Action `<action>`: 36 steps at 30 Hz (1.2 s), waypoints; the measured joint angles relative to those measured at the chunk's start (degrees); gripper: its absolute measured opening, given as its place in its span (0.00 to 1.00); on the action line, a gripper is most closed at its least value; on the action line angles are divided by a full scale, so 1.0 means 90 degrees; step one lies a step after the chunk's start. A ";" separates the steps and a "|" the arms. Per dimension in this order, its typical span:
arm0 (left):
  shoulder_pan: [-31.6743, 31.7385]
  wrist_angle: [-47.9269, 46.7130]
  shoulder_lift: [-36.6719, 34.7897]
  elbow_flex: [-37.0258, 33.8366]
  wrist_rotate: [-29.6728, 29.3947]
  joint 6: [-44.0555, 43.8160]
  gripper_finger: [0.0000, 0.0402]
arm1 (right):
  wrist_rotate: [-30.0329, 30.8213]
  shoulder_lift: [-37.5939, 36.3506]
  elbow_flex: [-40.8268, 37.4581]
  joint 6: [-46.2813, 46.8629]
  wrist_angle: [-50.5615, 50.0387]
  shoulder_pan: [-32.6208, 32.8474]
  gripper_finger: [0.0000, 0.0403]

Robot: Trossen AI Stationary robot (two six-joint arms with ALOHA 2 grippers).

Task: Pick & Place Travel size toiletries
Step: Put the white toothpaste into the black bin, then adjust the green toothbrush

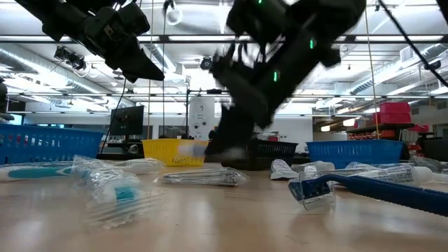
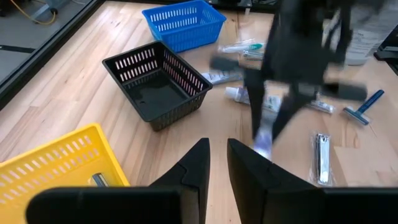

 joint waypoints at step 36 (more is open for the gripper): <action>0.0002 -0.0041 0.0000 -0.0002 0.0000 0.0000 0.15 | 0.0242 -0.1039 0.0002 -0.1209 -0.2660 -0.2259 0.51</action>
